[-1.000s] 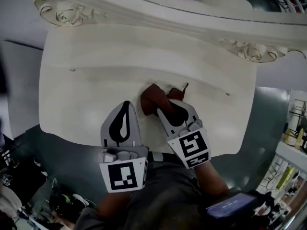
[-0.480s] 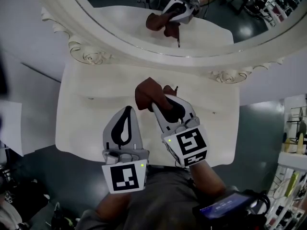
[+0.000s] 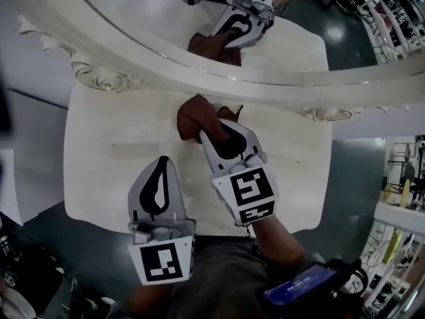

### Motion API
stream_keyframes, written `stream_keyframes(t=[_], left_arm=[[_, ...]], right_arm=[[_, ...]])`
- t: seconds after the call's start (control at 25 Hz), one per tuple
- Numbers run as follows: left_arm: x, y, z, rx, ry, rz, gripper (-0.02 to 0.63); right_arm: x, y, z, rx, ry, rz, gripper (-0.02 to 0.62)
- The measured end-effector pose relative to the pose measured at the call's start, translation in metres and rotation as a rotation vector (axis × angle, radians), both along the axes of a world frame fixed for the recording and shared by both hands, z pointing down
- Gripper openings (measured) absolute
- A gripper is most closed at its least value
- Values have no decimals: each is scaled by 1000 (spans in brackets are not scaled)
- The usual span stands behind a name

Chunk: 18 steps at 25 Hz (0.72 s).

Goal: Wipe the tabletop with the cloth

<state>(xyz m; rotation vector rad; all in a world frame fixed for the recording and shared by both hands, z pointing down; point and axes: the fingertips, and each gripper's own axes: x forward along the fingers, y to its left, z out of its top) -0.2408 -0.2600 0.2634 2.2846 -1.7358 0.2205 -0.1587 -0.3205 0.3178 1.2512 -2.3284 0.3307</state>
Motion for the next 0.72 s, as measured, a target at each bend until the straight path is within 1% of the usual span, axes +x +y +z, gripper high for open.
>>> stream_keyframes(t=[0.2, 0.32, 0.48, 0.72], left_arm=[[-5, 3, 39, -82, 9, 7, 15], [-7, 3, 52, -111, 23, 13, 15], [-5, 3, 56, -118, 31, 18, 15], [4, 3, 54, -106, 18, 44, 15]], right_arm=[[1, -10, 39, -84, 52, 37, 112], [1, -13, 46, -98, 78, 47, 112], [1, -13, 48, -101, 76, 51, 112], [6, -11, 49, -99, 72, 49, 110]])
